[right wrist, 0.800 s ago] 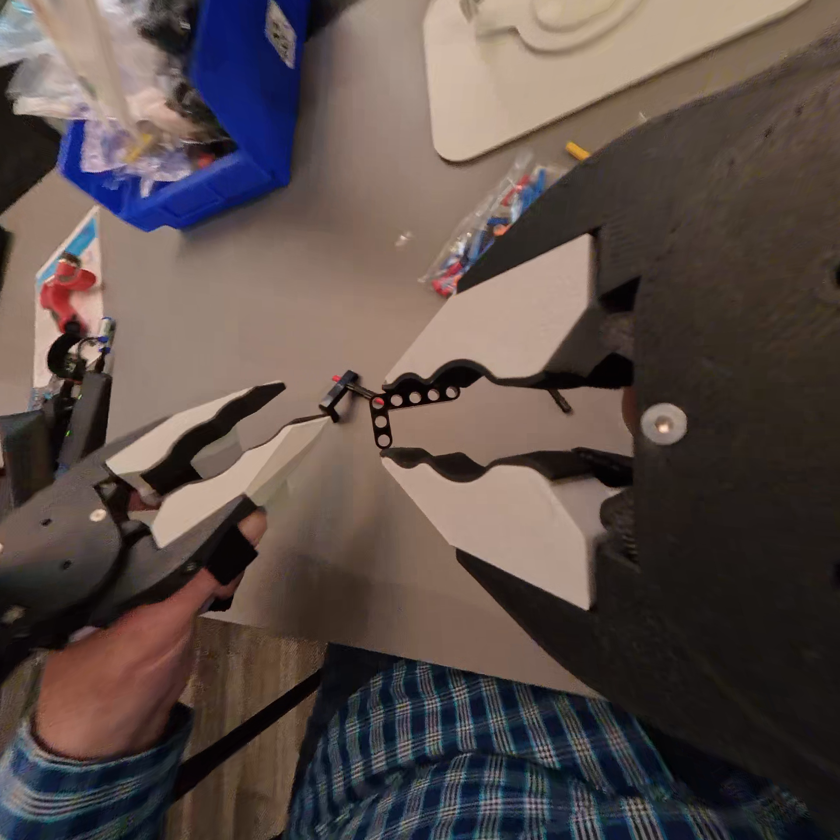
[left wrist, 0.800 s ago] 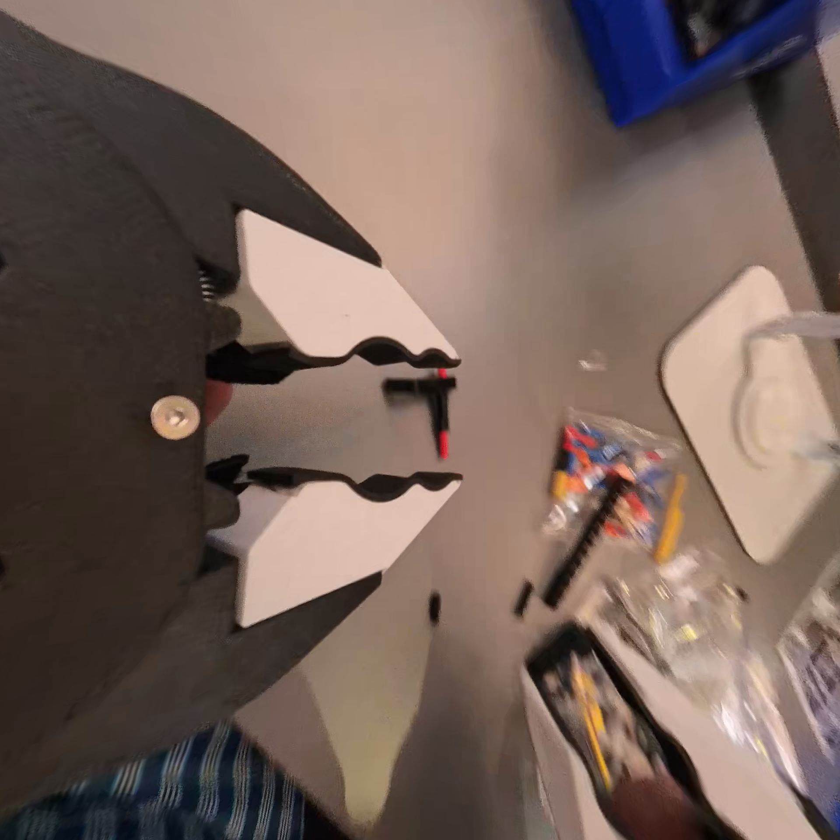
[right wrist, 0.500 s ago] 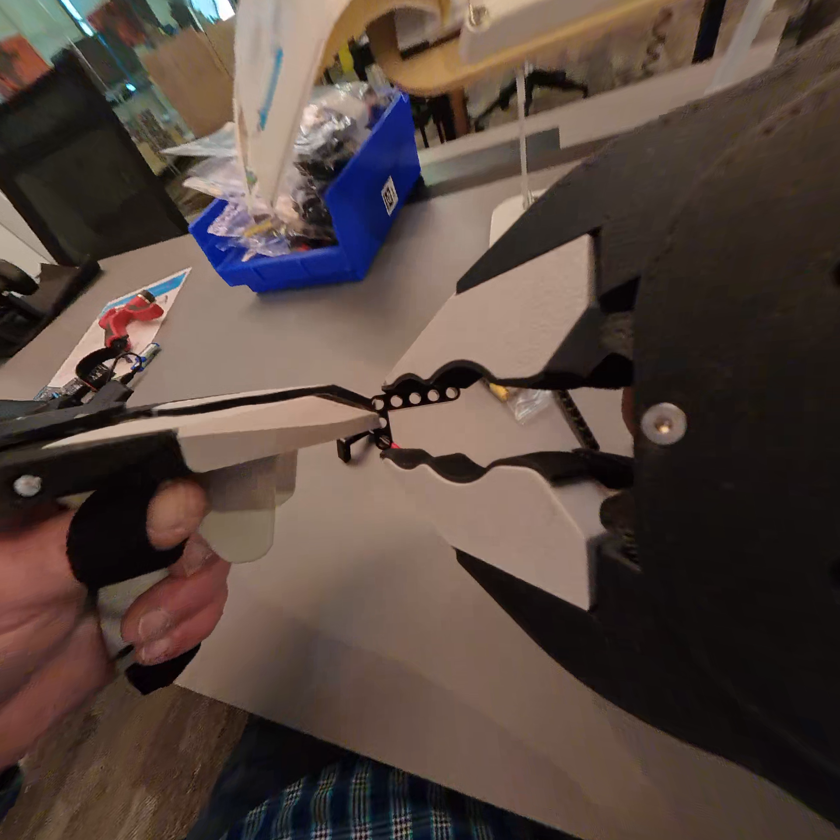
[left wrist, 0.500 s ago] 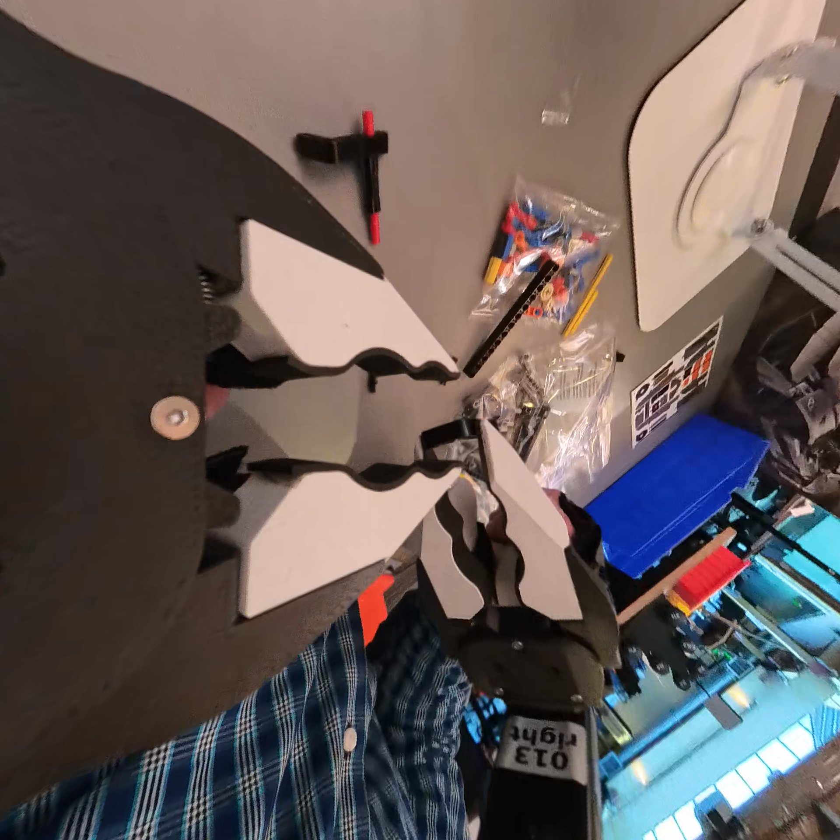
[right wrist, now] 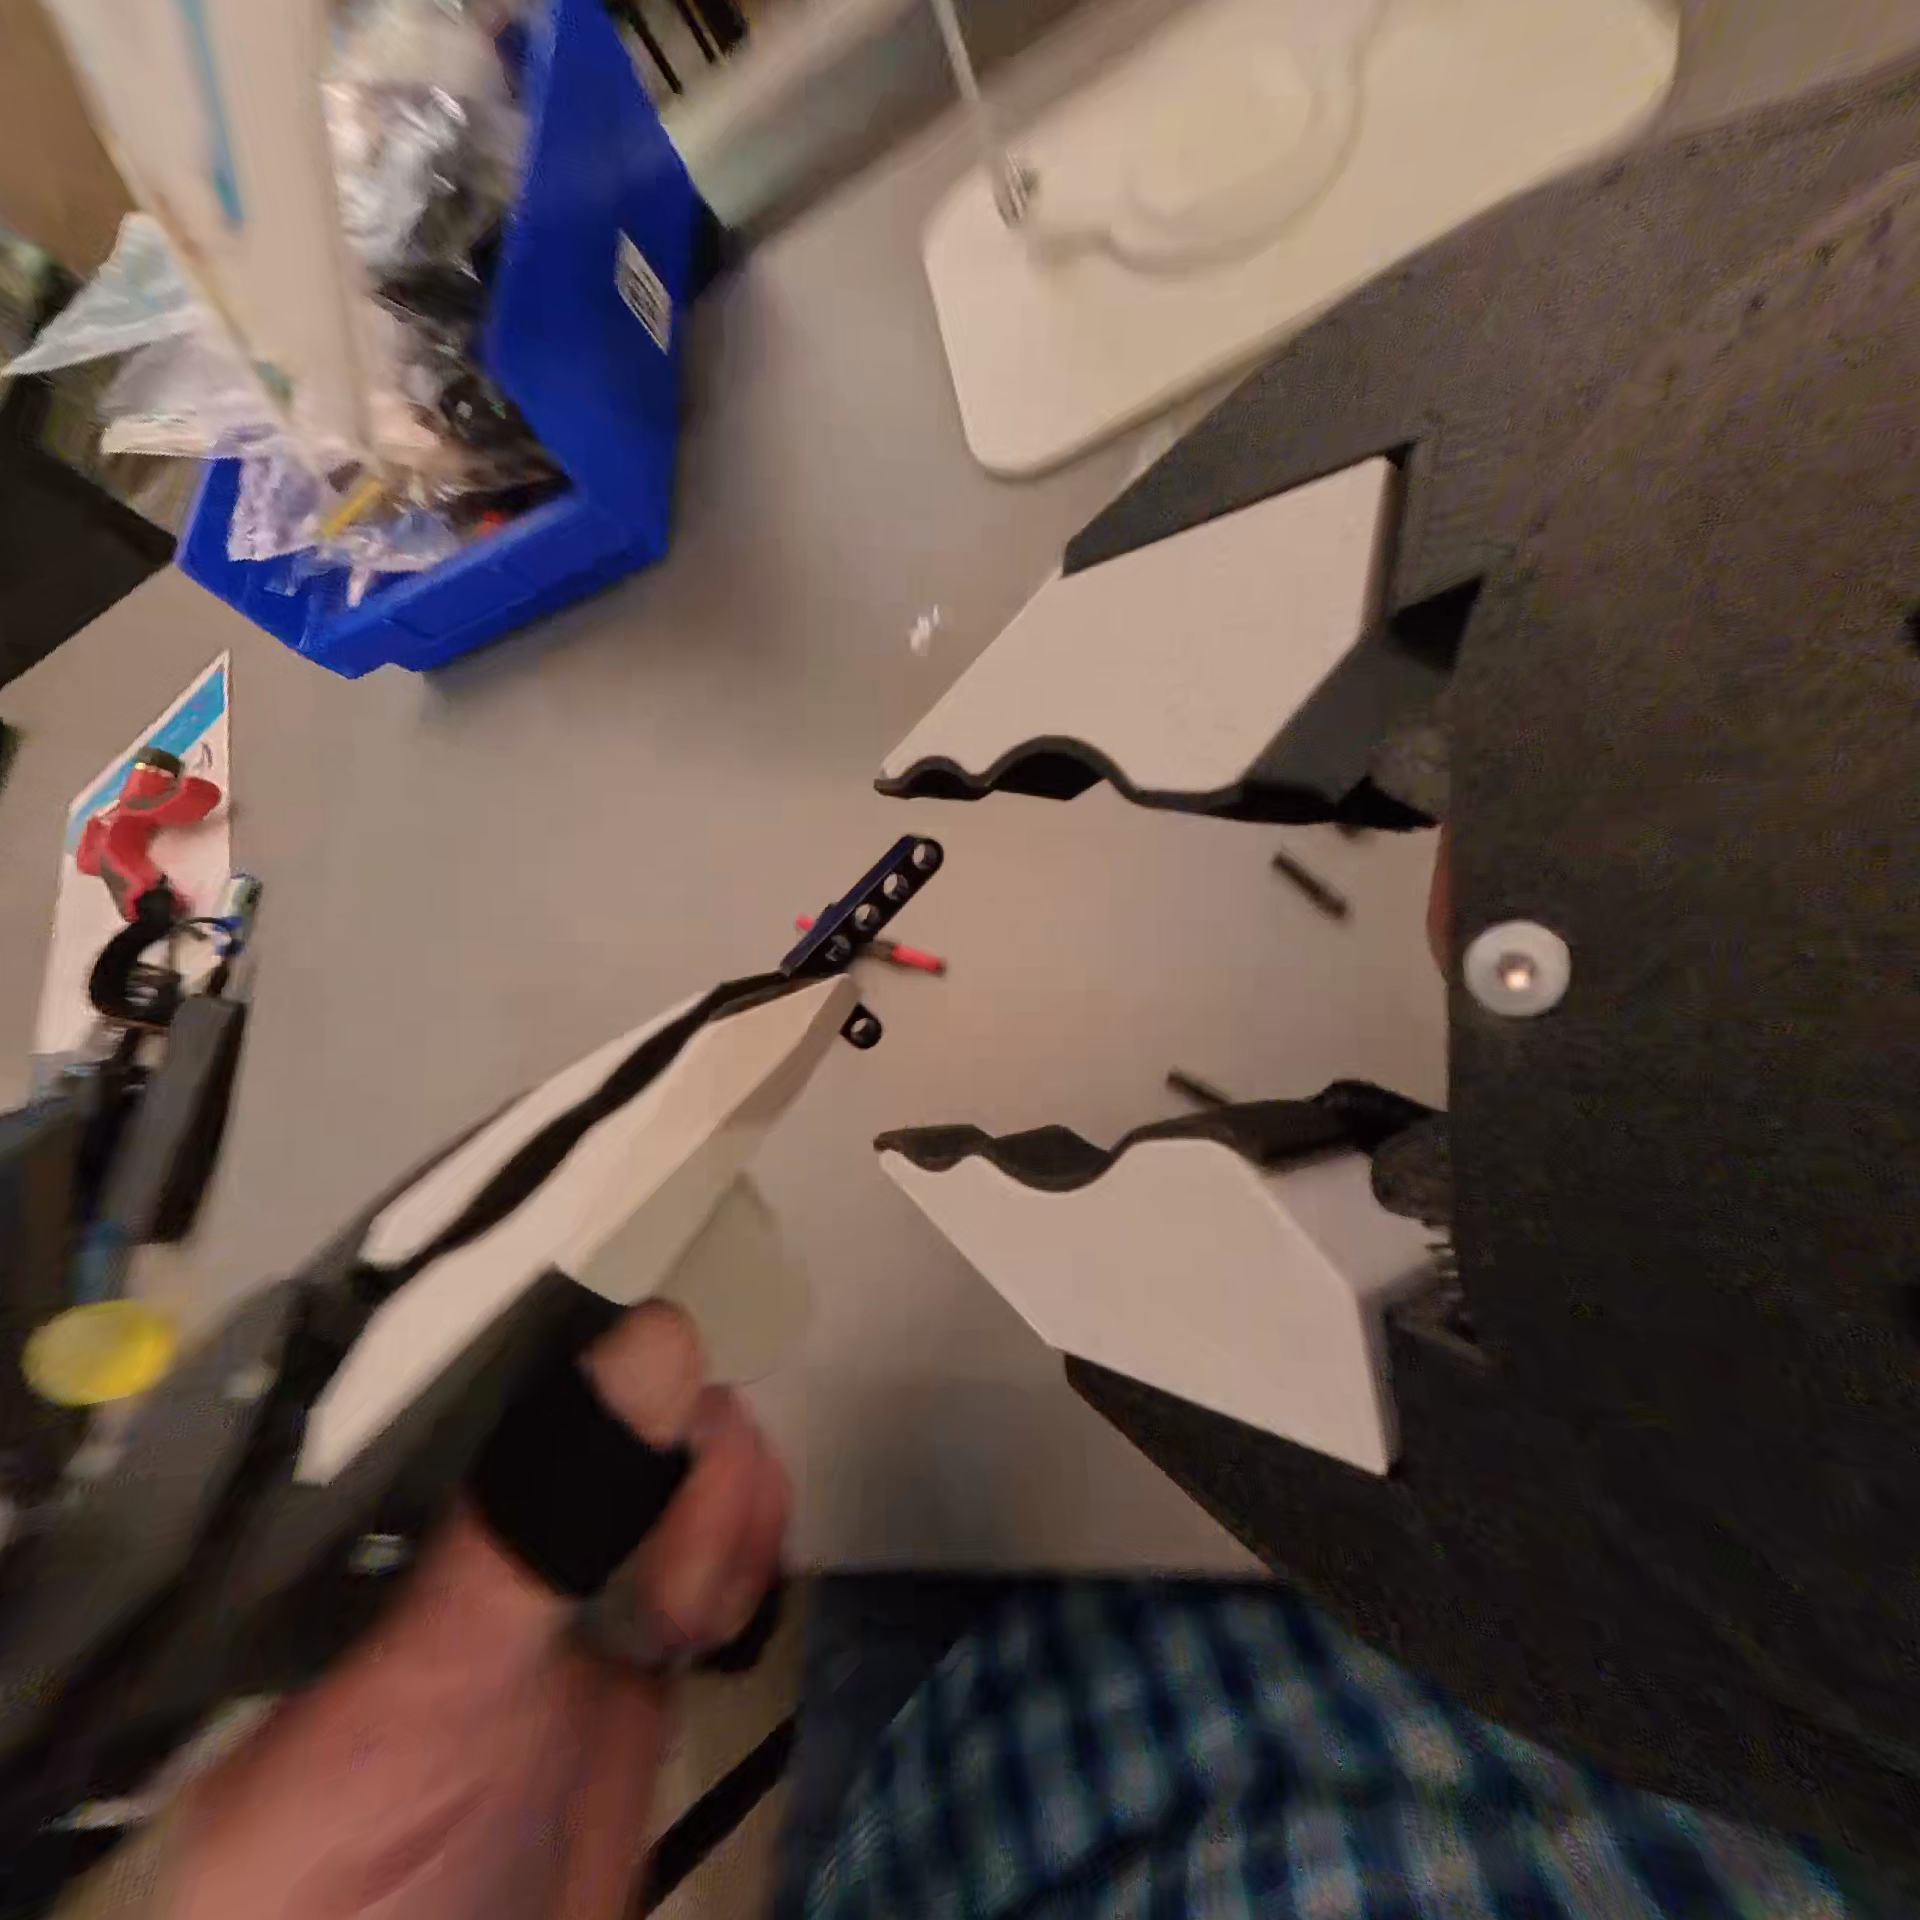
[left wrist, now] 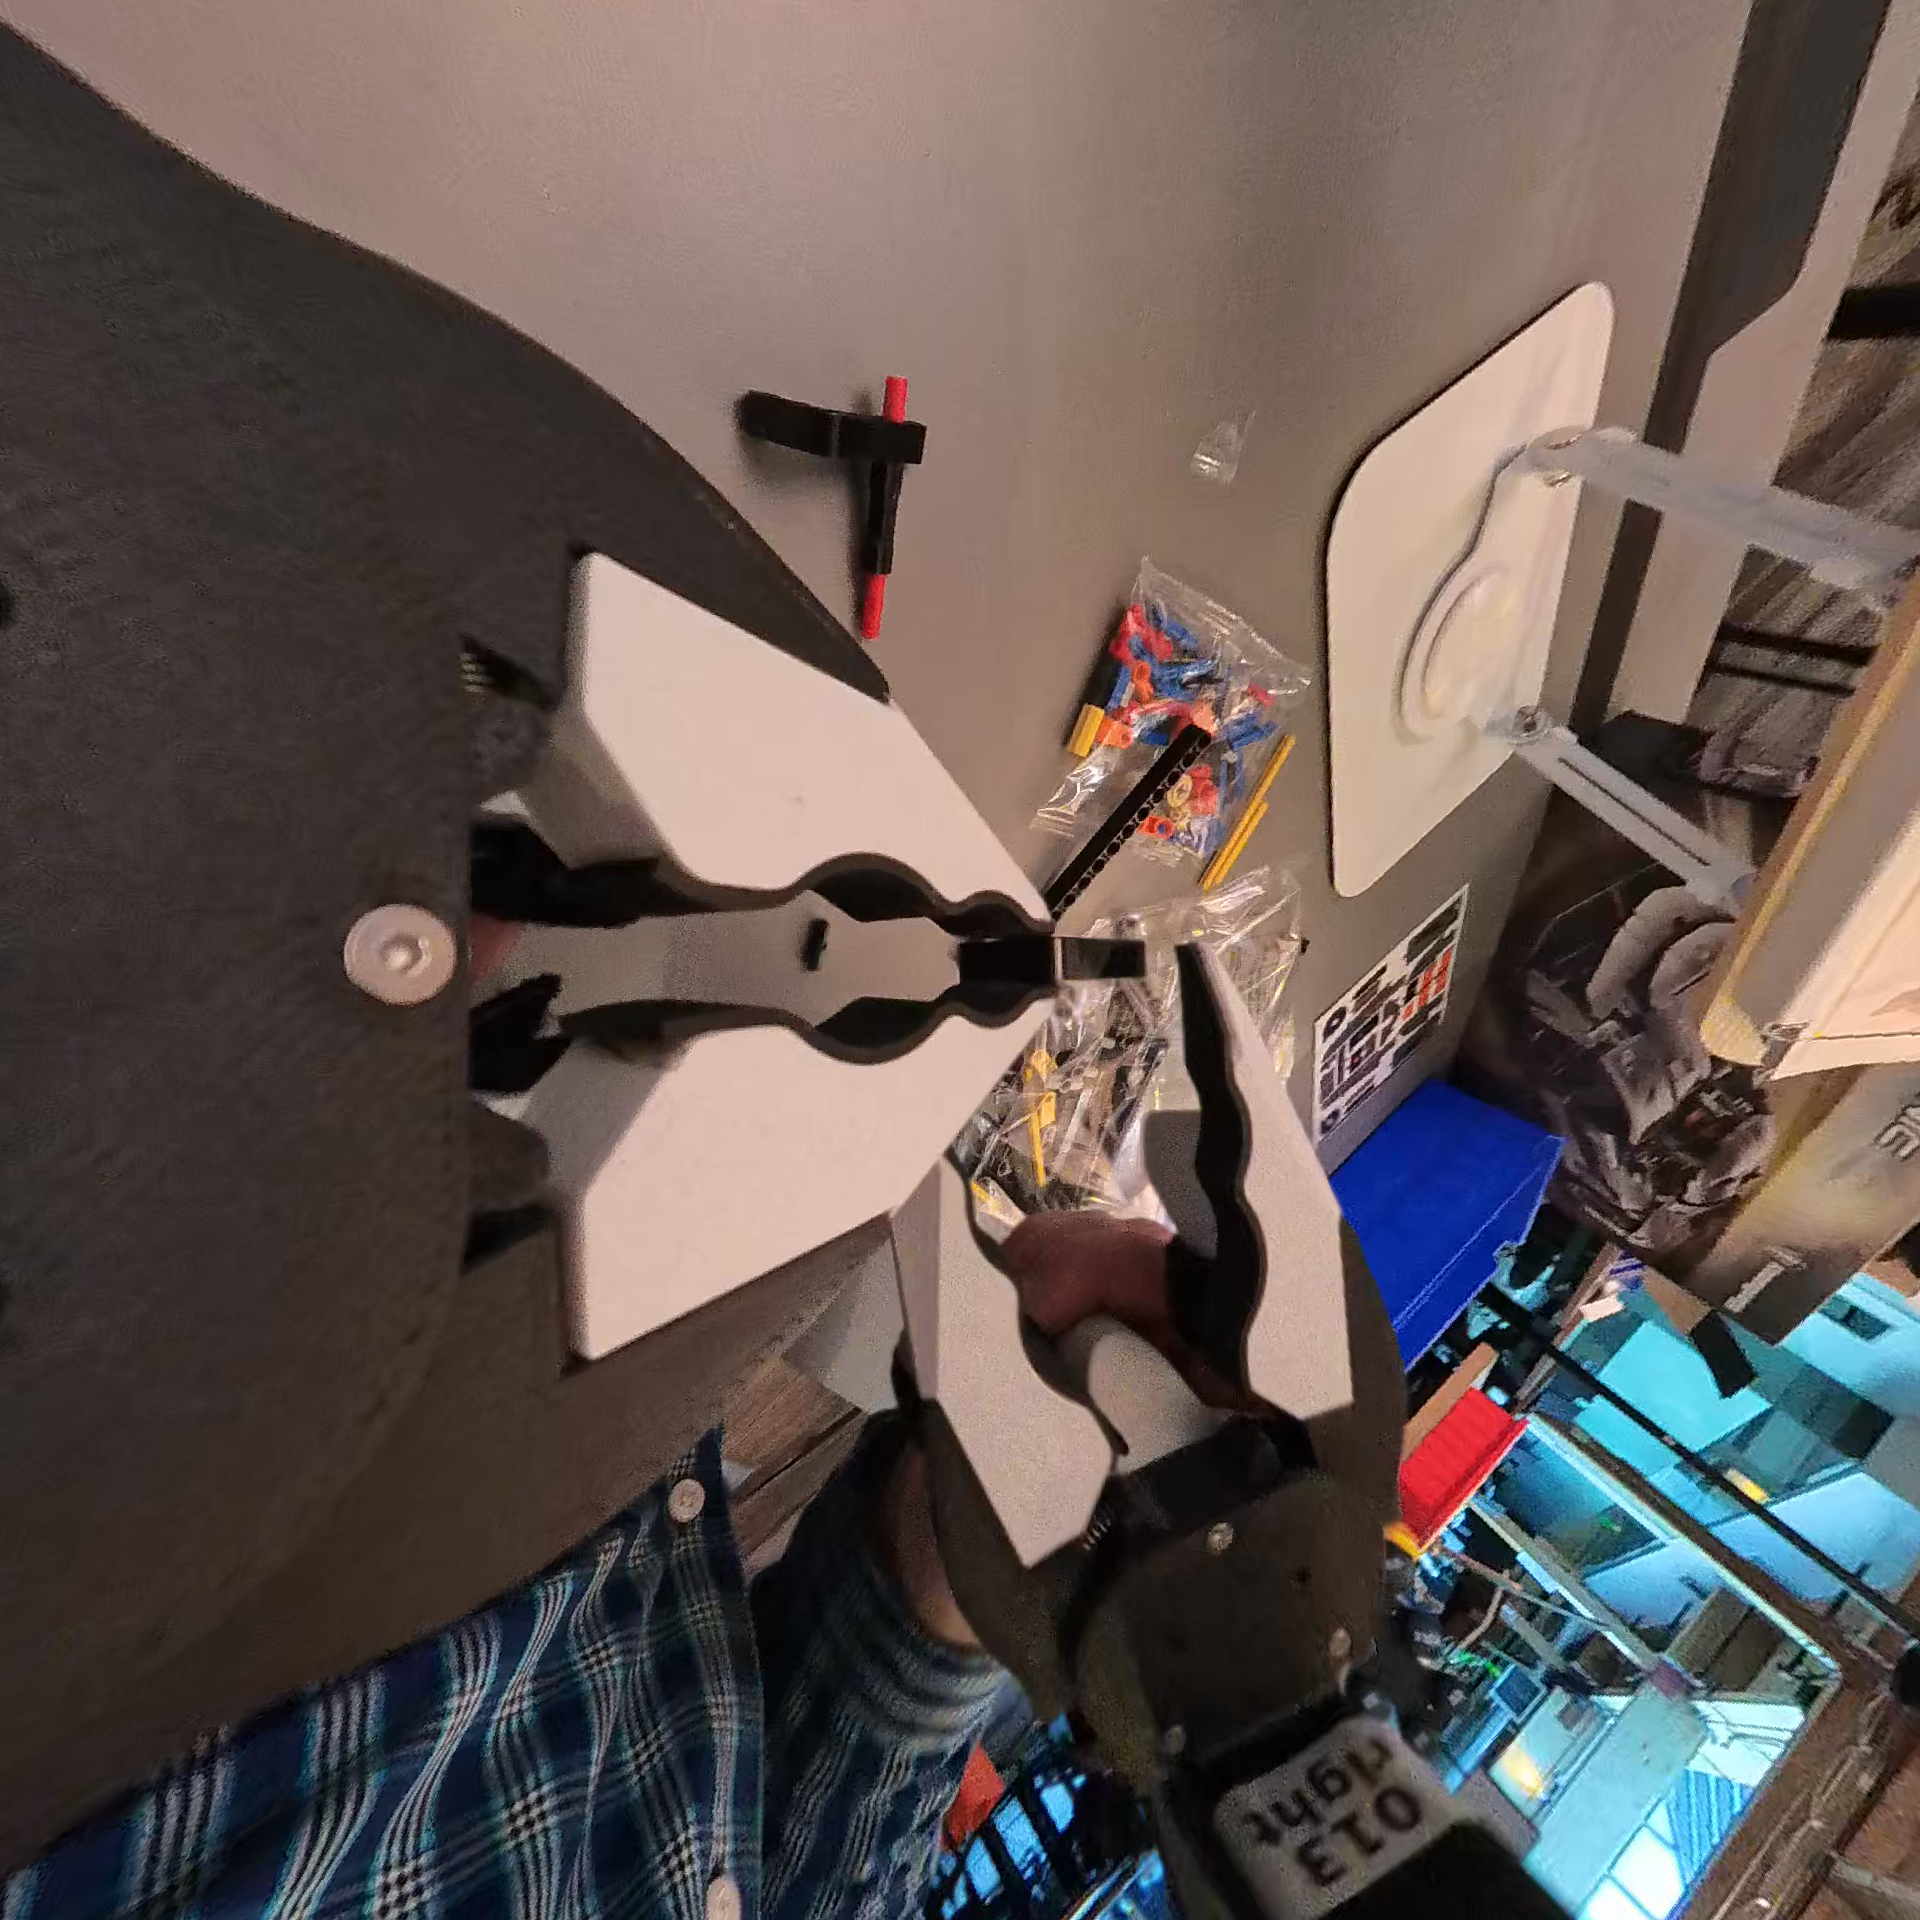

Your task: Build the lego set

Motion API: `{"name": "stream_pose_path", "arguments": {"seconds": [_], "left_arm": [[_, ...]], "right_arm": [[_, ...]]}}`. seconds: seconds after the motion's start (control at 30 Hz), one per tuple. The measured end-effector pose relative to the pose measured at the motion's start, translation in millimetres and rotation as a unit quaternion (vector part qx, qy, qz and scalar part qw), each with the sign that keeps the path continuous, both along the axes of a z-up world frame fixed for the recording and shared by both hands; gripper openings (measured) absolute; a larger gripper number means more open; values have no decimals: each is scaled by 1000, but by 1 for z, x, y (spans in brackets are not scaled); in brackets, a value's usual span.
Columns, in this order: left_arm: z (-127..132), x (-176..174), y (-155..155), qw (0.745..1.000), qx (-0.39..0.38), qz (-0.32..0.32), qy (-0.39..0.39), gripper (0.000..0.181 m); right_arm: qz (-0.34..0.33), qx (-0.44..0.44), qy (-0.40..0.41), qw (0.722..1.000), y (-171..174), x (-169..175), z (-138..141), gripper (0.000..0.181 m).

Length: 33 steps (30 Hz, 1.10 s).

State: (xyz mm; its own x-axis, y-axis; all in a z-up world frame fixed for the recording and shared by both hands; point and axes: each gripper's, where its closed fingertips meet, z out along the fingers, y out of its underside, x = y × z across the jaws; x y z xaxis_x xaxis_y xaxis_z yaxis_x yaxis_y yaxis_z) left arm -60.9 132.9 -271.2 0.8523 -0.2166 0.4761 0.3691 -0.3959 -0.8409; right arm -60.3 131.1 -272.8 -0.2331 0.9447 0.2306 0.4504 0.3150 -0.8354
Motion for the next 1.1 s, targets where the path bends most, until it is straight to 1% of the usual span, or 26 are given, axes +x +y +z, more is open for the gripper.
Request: {"name": "stream_pose_path", "arguments": {"seconds": [0.03, 0.07, 0.1, 0.2, 0.27, 0.37, 0.53, 0.57, 0.63, 0.67, 0.7, 0.73, 0.8, 0.83, 0.9, 0.93, 1.0, 1.1], "left_arm": [[1, 1, 0, 1000, 8, 6, 1, 5], [3, 2, 1, 1000, 16, 12, -2, 5], [5, 4, 2, 1000, 21, 13, -8, 5], [7, 6, 3, 999, 33, 25, -16, 5], [7, 6, 3, 998, 36, 37, -22, 5], [6, 7, 3, 997, 40, 43, -40, 5], [2, 7, 3, 997, 33, 39, -53, 5], [3, 8, 2, 997, 33, 37, -54, 8], [6, 0, -1, 998, 35, 45, -40, 24], [8, -9, -3, 997, 37, 57, -27, 28], [9, -21, -6, 997, 37, 70, -12, 28], [4, -35, -8, 996, 24, 85, 13, 29], [-16, -64, -10, 989, -33, 112, 88, 30], [-27, -70, -11, 985, -65, 107, 122, 32], [-59, -79, -12, 964, -148, 85, 202, 49], [-72, -80, -12, 958, -171, 74, 219, 50], [-86, -78, -8, 954, -193, 67, 219, 46], [-96, -76, -3, 948, -198, 53, 242, 31]], "right_arm": [[-12, -46, -1, 999, -1, 0, 1, 61], [-28, -71, -6, 997, 1, -1, 0, 59], [-42, -78, -10, 996, 3, -1, -3, 54], [-71, -77, -3, 995, 6, -3, -5, 50], [-86, -66, 1, 994, 10, -4, -4, 43], [-89, -40, -1, 995, 10, -4, -4, 43], [-73, -32, -10, 997, 9, -4, -8, 43], [-71, -30, -10, 997, 10, -4, -9, 43], [-71, -36, -18, 997, 13, -4, -14, 43], [-71, -38, -21, 997, 14, -4, -16, 43], [-71, -41, -22, 996, 15, -4, -18, 43], [-71, -47, -25, 996, 16, -4, -21, 43], [-70, -50, -28, 996, 18, -3, -25, 43], [-69, -52, -30, 996, 18, -4, -28, 43], [-63, -56, -32, 996, 17, -5, -30, 43], [-60, -57, -32, 996, 17, -5, -31, 43], [-51, -69, -31, 996, 13, -6, -33, 43], [-43, -77, -36, 995, 10, -7, -39, 43]]}}
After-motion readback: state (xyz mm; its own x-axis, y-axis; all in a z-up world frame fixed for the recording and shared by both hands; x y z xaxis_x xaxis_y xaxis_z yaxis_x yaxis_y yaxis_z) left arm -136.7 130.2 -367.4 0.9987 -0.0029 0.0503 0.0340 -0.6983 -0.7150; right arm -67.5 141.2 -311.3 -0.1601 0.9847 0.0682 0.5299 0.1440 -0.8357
